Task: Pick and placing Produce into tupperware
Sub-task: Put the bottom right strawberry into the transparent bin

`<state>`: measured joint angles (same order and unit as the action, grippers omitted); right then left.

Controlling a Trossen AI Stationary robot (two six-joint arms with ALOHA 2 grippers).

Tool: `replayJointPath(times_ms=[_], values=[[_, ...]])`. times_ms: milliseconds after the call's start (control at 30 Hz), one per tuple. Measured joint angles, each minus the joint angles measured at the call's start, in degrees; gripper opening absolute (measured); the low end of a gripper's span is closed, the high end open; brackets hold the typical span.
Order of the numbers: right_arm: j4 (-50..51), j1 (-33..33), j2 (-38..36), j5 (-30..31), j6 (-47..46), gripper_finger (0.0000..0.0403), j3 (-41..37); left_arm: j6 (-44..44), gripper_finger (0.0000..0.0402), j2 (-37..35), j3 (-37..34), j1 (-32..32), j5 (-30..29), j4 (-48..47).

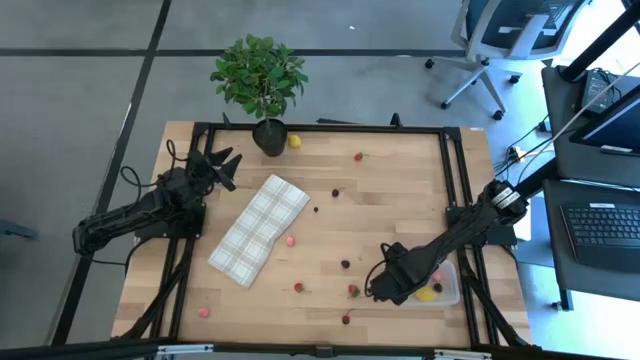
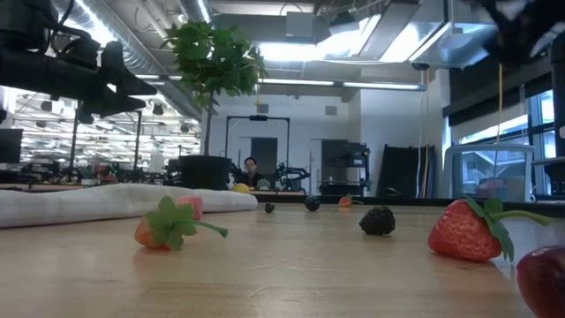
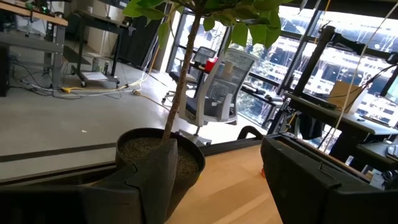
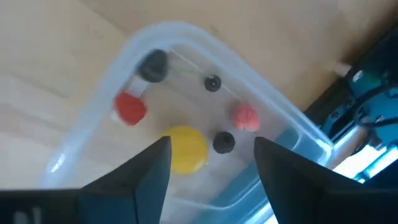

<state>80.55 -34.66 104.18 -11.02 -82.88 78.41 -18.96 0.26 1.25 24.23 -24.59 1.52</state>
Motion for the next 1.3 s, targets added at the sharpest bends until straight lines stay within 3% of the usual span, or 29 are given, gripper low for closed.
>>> replayJointPath(times_ms=[133,233,433,633,800,1133,1300], values=[[0.0,0.0,0.0,3.7,6.5,0.0238,7.1,0.0,0.0225,0.0,0.0,0.0,0.0,0.0],[-4.5,0.0,0.0,11.5,8.6,0.0238,10.7,0.0,0.0225,0.0,0.0,0.0,0.0,0.0],[-19.0,0.7,-0.1,23.5,21.3,0.0239,10.4,0.0,0.0225,0.0,0.0,0.0,0.0,0.0],[-33.6,1.7,2.0,24.1,29.2,0.0239,4.6,0.0,0.0225,0.0,0.0,0.0,0.0,0.0],[-39.3,0.7,4.8,24.1,32.3,0.0239,1.3,0.0,0.0225,0.0,0.0,0.0,0.0,0.0],[-41.3,-0.8,7.8,23.9,35.7,0.0239,-0.2,0.0,0.0225,0.0,0.0,0.0,0.0,0.0],[-41.3,-0.8,7.8,23.4,32.5,0.0239,-0.2,0.0,0.0225,0.0,0.0,0.0,0.0,0.0]])
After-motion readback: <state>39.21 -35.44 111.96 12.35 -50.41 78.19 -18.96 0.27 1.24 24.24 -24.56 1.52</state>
